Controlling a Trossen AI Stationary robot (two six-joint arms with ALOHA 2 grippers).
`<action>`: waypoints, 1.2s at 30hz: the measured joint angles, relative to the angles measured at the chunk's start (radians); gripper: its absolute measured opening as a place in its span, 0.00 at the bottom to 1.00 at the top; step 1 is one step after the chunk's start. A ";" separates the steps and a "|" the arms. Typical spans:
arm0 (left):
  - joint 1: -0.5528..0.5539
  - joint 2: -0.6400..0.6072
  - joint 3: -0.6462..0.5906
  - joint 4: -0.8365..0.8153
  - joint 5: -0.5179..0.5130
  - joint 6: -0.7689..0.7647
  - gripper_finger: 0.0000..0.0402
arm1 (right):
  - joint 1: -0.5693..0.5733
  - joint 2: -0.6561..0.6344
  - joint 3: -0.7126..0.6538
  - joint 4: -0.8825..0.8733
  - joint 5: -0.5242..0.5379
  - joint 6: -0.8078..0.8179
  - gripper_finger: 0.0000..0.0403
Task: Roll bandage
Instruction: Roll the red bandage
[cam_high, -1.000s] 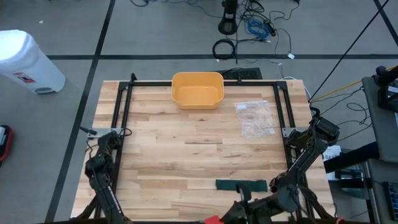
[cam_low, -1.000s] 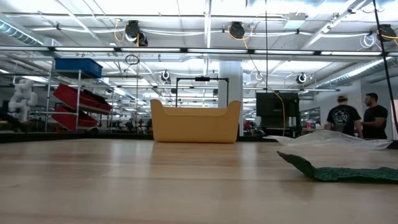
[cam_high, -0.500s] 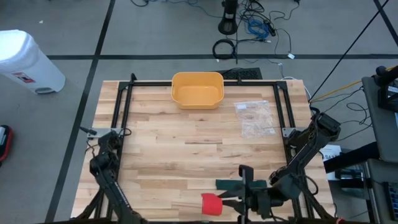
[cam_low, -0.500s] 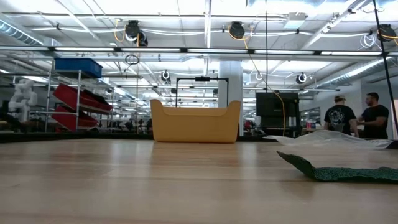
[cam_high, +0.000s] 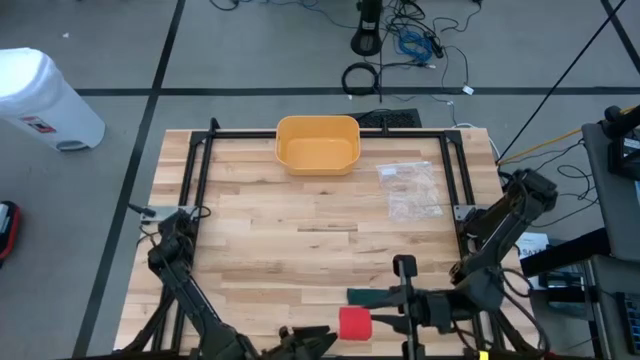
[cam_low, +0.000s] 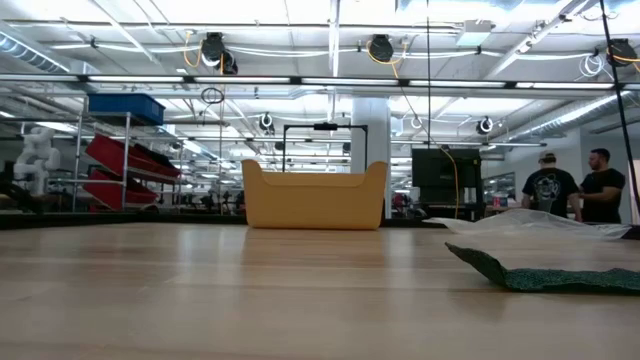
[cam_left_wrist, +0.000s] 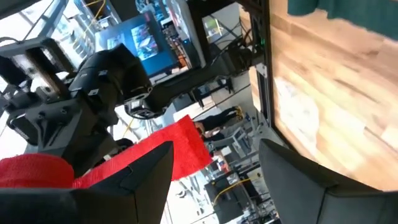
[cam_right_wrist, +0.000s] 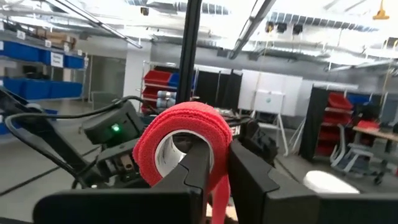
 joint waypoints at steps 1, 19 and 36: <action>0.006 -0.004 0.000 -0.003 0.006 0.004 0.60 | 0.000 -0.007 0.000 -0.017 -0.002 0.022 0.10; 0.103 -0.024 0.000 0.004 0.083 0.146 0.60 | 0.000 -0.070 0.000 -0.142 -0.008 0.174 0.10; 0.117 -0.024 0.000 0.012 0.141 0.300 0.60 | 0.000 -0.074 0.000 -0.207 -0.008 0.255 0.10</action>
